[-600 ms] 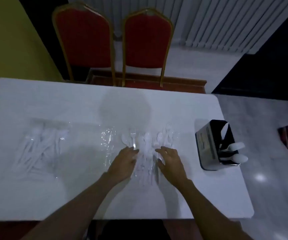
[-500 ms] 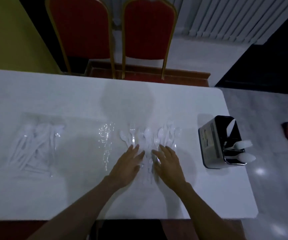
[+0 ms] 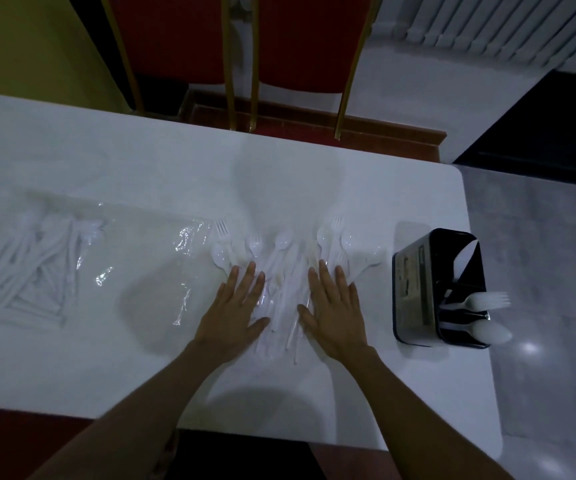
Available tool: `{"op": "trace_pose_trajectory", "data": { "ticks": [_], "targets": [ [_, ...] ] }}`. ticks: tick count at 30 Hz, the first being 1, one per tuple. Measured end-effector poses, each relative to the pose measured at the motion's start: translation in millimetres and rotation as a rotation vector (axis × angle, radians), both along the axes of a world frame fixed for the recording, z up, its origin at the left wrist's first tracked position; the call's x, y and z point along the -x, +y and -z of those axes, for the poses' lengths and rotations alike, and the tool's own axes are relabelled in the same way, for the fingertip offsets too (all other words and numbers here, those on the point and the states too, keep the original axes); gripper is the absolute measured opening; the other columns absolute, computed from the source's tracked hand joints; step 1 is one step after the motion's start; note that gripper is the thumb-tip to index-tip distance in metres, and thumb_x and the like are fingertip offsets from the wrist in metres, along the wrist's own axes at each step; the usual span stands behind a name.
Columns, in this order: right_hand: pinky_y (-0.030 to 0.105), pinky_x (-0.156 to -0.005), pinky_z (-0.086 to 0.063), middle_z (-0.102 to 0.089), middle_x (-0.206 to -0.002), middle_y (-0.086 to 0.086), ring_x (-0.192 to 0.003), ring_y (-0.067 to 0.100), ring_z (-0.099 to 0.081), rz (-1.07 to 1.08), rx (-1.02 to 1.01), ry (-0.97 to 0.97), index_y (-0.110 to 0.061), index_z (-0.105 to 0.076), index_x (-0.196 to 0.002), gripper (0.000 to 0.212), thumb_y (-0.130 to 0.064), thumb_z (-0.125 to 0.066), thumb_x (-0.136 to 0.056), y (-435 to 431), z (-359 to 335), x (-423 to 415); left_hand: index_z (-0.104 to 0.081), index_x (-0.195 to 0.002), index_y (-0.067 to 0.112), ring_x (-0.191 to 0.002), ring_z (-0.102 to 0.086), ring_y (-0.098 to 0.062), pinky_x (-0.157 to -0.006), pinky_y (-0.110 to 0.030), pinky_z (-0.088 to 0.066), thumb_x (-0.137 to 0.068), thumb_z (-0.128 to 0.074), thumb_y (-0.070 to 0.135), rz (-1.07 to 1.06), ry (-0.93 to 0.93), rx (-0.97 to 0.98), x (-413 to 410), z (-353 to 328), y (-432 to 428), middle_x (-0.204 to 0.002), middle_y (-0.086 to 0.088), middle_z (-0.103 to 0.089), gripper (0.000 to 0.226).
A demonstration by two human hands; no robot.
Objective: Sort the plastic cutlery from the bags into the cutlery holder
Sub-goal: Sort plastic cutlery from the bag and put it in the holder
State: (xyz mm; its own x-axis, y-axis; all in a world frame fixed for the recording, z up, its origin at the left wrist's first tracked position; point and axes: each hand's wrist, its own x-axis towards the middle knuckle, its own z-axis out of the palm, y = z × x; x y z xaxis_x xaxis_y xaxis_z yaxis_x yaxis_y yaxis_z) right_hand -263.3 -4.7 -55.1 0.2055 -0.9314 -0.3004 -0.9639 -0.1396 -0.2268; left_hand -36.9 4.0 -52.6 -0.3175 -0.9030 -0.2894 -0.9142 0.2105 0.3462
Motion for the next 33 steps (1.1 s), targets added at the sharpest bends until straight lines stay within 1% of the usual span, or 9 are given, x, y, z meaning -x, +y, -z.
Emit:
{"op": "trace_pose_trajectory", "data": {
  "ticks": [4, 6, 8, 10, 14, 21, 24, 29, 33],
  "targets": [
    [0.043, -0.117, 0.006, 0.016, -0.161, -0.003, -0.147, 0.023, 0.02, 0.03, 0.008, -0.028, -0.025, 0.004, -0.153, 0.075, -0.064, -0.022, -0.095, 5.6, -2.6, 7.2, -0.017, -0.15, 0.015, -0.148, 0.006, -0.025, -0.117, -0.04, -0.011, -0.092, -0.024, 0.052, -0.075, 0.074, 0.04, 3.0, -9.3, 7.9, -0.16, -0.006, 0.001, 0.07],
    [0.044, -0.116, -0.012, -0.015, -0.161, 0.006, -0.149, 0.031, -0.008, 0.067, 0.143, -0.06, -0.021, -0.024, -0.15, 0.065, -0.056, -0.029, -0.096, 5.5, -7.6, 2.1, -0.044, -0.138, 0.007, -0.142, -0.027, -0.034, -0.113, -0.047, -0.031, -0.094, -0.041, 0.036, -0.076, 0.077, 0.179, 10.2, -16.0, 4.2, -0.15, -0.018, -0.034, 0.052],
    [0.045, -0.102, -0.04, -0.054, -0.135, 0.01, -0.128, 0.036, -0.048, 0.11, 0.286, -0.117, -0.017, -0.055, -0.125, 0.045, -0.046, -0.042, -0.093, 1.7, -12.9, -7.1, -0.062, -0.117, 0.004, -0.115, -0.055, -0.036, -0.09, -0.046, -0.052, -0.089, -0.058, 0.023, -0.051, 0.111, 0.289, 22.7, -20.7, -2.2, -0.122, -0.018, -0.059, 0.034],
    [0.038, -0.078, -0.049, -0.064, -0.103, 0.006, -0.096, 0.029, -0.061, 0.103, 0.346, -0.138, -0.015, -0.065, -0.1, 0.025, -0.036, -0.06, -0.087, -2.5, -13.4, -15.4, -0.061, -0.111, 0.008, -0.102, -0.056, -0.028, -0.081, -0.038, -0.052, -0.09, -0.059, 0.028, -0.046, 0.164, 0.215, 36.3, -27.9, -8.1, -0.11, -0.01, -0.059, 0.03],
    [0.033, -0.067, -0.045, -0.06, -0.088, 0.003, -0.08, 0.022, -0.056, 0.162, 0.284, -0.054, -0.016, -0.063, -0.091, 0.028, -0.039, -0.073, -0.078, -5.5, -6.8, -19.9, -0.053, -0.113, 0.01, -0.103, -0.052, -0.023, -0.083, -0.031, -0.046, -0.086, -0.062, 0.034, -0.187, 0.16, 0.019, 42.4, -18.2, -11.2, -0.11, -0.008, -0.055, 0.038],
    [0.031, -0.066, -0.047, -0.059, -0.082, 0.002, -0.075, 0.018, -0.055, 0.318, 0.202, -0.105, -0.015, -0.059, -0.084, 0.031, -0.044, -0.068, -0.083, 4.1, -19.9, -15.8, -0.06, -0.085, 0.006, -0.07, -0.051, -0.019, -0.062, -0.025, -0.031, -0.085, -0.054, 0.01, -0.354, 0.225, -0.027, 18.7, -26.3, -8.4, -0.079, -0.007, -0.058, 0.007],
    [0.031, -0.065, -0.05, -0.057, -0.081, -0.001, -0.076, 0.015, -0.054, 0.402, 0.085, -0.115, -0.014, -0.058, -0.084, 0.037, -0.051, -0.065, -0.083, 8.4, -24.0, -21.3, -0.061, -0.082, 0.007, -0.07, -0.051, -0.018, -0.062, -0.025, -0.033, -0.085, -0.054, 0.01, -0.36, 0.248, -0.032, 16.1, -28.2, -10.9, -0.079, -0.006, -0.061, 0.008],
    [0.03, -0.062, -0.048, -0.058, -0.073, 0.002, -0.062, 0.014, -0.054, 0.525, -0.03, -0.201, -0.01, -0.059, -0.077, 0.03, -0.036, -0.057, -0.093, -0.4, -28.2, -28.5, -0.059, -0.082, 0.008, -0.073, -0.051, -0.014, -0.065, -0.023, -0.033, -0.084, -0.067, 0.029, -0.339, 0.33, -0.017, 34.6, -30.0, -15.3, -0.076, -0.001, -0.053, 0.023],
    [0.032, -0.059, -0.046, -0.05, -0.066, 0.0, -0.058, 0.013, -0.049, 0.639, -0.038, -0.305, -0.008, -0.055, -0.079, 0.024, -0.025, -0.052, -0.095, -10.6, -33.9, -21.5, -0.06, -0.085, 0.005, -0.083, -0.058, -0.022, -0.07, -0.027, -0.039, -0.082, -0.067, 0.033, -0.289, 0.18, -0.104, 43.7, -25.4, -19.1, -0.087, -0.008, -0.058, 0.029]
  ]
}}
